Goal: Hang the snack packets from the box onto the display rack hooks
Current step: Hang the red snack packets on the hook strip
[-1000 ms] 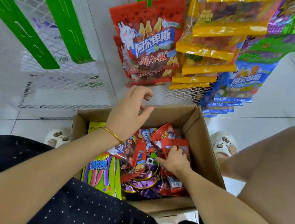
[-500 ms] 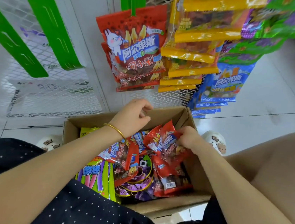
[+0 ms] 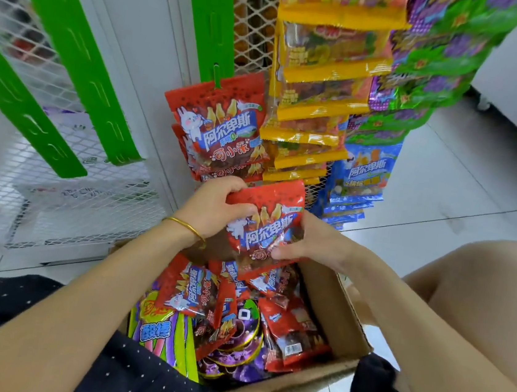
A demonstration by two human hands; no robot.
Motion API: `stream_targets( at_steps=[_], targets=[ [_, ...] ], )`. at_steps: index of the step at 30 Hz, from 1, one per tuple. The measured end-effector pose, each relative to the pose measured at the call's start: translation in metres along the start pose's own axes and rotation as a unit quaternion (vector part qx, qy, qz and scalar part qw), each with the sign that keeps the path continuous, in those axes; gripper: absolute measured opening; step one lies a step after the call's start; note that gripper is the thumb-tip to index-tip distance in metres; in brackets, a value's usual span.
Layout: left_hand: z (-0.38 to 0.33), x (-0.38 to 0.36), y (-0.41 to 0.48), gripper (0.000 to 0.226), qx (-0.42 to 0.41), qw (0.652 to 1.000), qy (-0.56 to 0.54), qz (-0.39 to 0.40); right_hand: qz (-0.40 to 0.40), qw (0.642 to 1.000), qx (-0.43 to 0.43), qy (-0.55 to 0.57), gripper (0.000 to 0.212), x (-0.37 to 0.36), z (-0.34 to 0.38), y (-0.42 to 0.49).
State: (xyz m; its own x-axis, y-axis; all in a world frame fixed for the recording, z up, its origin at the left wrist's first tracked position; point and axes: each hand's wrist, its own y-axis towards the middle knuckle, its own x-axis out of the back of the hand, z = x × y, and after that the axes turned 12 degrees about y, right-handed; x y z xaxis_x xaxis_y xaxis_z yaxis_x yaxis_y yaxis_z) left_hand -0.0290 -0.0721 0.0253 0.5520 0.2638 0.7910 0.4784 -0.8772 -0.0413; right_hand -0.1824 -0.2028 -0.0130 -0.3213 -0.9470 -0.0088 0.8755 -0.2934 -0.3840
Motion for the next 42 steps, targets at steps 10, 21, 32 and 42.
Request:
stream_targets(
  at_steps=[10, 21, 32, 42],
  targets=[
    [0.0, 0.04, -0.001, 0.013, -0.053, 0.997, 0.058, 0.022, -0.014, 0.994, 0.1, 0.03, 0.049, -0.009, 0.027, -0.001],
    [-0.032, 0.116, 0.017, 0.033, -0.018, 0.94, -0.019, -0.339, -0.215, 0.904, 0.366, -0.048, 0.012, -0.052, 0.117, 0.006],
    [-0.054, 0.148, 0.06, 0.023, -0.032, 0.941, 0.051, -0.334, -0.304, 0.791, 0.513, -0.14, 0.051, -0.069, 0.16, 0.028],
    [-0.06, 0.161, 0.053, 0.034, -0.025, 0.964, -0.033, -0.263, -0.366, 0.737, 0.537, -0.186, 0.03, -0.072, 0.17, 0.047]
  ],
)
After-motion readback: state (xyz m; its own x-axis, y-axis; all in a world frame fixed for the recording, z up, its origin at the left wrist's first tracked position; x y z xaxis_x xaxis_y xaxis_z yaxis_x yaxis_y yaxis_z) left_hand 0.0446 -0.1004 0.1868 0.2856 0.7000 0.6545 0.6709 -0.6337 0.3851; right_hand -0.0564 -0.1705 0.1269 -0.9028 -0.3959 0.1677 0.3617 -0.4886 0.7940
